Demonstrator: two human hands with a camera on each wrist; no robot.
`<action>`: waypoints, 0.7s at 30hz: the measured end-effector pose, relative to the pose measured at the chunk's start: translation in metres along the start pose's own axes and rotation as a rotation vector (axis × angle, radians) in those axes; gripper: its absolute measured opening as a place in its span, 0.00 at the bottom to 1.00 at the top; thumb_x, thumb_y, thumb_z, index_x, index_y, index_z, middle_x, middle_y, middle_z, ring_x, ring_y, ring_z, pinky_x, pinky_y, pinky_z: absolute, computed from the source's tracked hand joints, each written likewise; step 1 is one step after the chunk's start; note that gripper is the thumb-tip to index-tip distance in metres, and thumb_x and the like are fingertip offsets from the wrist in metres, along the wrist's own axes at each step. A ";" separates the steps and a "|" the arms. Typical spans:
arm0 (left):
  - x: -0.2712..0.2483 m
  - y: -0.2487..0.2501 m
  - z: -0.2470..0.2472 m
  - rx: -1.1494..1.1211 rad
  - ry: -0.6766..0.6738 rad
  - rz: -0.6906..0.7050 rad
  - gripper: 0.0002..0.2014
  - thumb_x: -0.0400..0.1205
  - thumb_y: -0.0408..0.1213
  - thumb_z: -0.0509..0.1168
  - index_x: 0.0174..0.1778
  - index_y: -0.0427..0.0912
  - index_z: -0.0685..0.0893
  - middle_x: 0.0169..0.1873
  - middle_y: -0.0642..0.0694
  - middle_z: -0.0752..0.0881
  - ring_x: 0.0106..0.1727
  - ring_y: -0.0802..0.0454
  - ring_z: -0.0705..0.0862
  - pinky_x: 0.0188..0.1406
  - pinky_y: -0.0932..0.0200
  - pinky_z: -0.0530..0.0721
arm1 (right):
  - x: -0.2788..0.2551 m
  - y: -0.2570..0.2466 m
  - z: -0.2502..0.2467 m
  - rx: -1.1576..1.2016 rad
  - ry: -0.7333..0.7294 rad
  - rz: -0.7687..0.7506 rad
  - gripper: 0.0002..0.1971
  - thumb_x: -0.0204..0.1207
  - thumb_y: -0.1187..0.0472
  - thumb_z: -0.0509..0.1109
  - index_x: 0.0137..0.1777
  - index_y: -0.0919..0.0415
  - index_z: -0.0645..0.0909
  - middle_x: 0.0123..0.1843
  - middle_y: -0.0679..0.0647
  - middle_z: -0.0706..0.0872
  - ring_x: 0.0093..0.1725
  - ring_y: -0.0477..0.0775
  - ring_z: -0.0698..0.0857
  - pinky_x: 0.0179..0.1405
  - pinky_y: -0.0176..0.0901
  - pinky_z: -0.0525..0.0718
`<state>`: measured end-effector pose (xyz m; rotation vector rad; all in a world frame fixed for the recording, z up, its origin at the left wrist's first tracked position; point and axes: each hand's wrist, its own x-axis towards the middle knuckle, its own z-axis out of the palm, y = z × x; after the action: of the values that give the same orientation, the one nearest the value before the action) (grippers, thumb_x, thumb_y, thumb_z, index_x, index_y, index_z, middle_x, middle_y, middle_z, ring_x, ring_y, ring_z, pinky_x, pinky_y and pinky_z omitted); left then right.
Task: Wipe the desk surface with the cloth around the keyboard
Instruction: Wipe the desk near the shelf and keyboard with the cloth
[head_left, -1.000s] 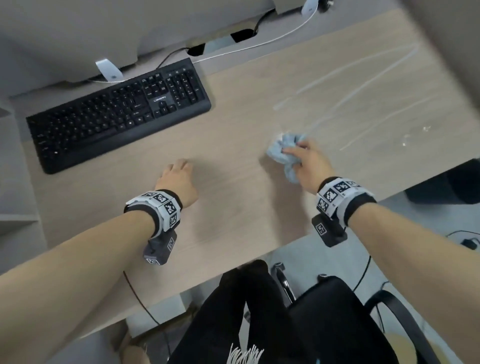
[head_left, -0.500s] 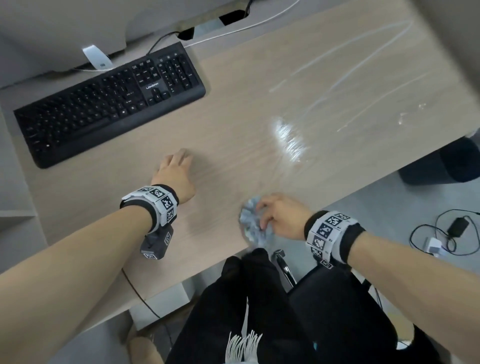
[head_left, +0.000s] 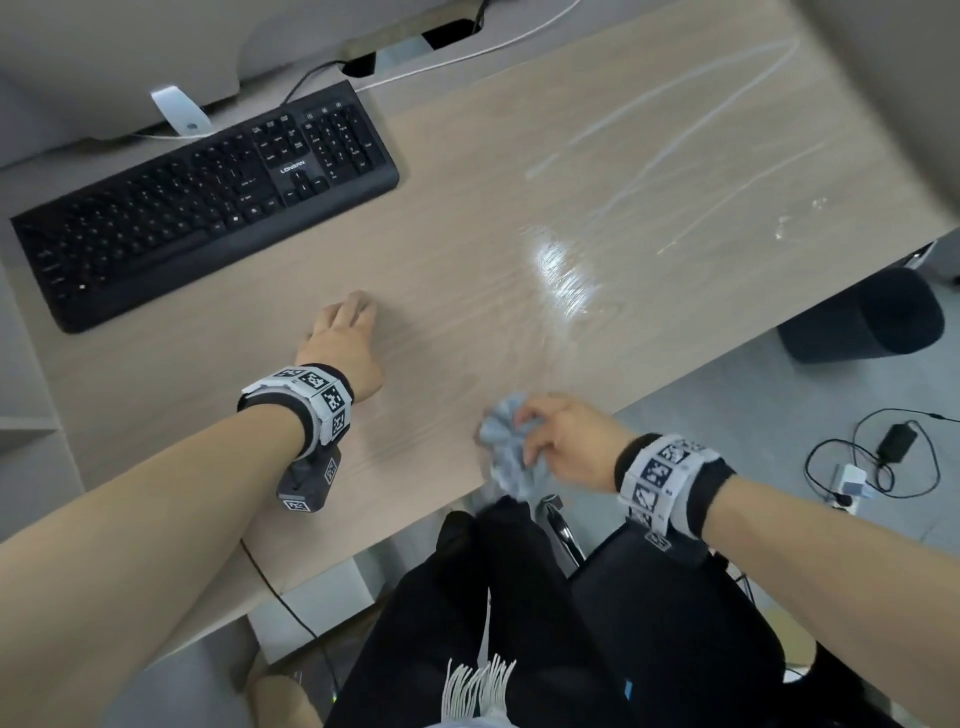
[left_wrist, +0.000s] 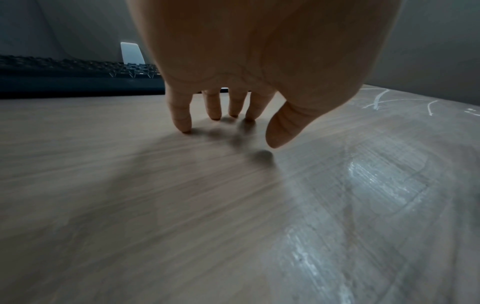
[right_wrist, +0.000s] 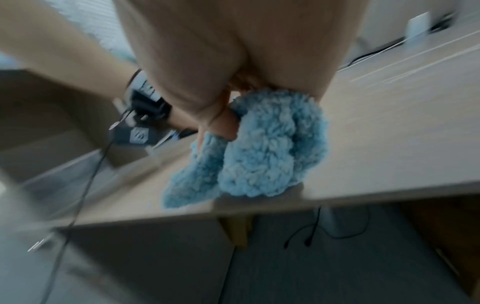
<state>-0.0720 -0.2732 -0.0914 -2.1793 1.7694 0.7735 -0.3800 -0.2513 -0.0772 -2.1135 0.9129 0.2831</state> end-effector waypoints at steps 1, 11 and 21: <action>0.000 0.000 0.001 0.004 0.003 0.000 0.36 0.71 0.31 0.61 0.78 0.46 0.63 0.82 0.53 0.54 0.81 0.44 0.56 0.76 0.41 0.70 | 0.010 0.008 -0.009 0.018 0.098 0.050 0.12 0.74 0.69 0.68 0.45 0.53 0.90 0.70 0.50 0.78 0.71 0.55 0.73 0.74 0.54 0.73; 0.000 0.003 0.000 0.007 -0.012 -0.036 0.36 0.71 0.32 0.62 0.78 0.46 0.62 0.81 0.54 0.55 0.81 0.44 0.56 0.74 0.41 0.73 | 0.015 -0.007 -0.010 -0.017 -0.045 -0.008 0.13 0.74 0.69 0.67 0.49 0.53 0.91 0.67 0.51 0.79 0.67 0.55 0.76 0.69 0.53 0.77; 0.018 0.018 -0.010 -0.121 0.021 -0.068 0.32 0.71 0.31 0.60 0.75 0.40 0.69 0.79 0.43 0.64 0.76 0.37 0.65 0.75 0.43 0.69 | 0.075 0.063 -0.085 -0.068 0.332 0.393 0.23 0.77 0.67 0.66 0.72 0.52 0.78 0.80 0.56 0.66 0.76 0.65 0.69 0.74 0.57 0.74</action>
<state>-0.0841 -0.2976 -0.0902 -2.3189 1.6898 0.8656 -0.3787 -0.3795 -0.0941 -2.0655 1.5382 0.1628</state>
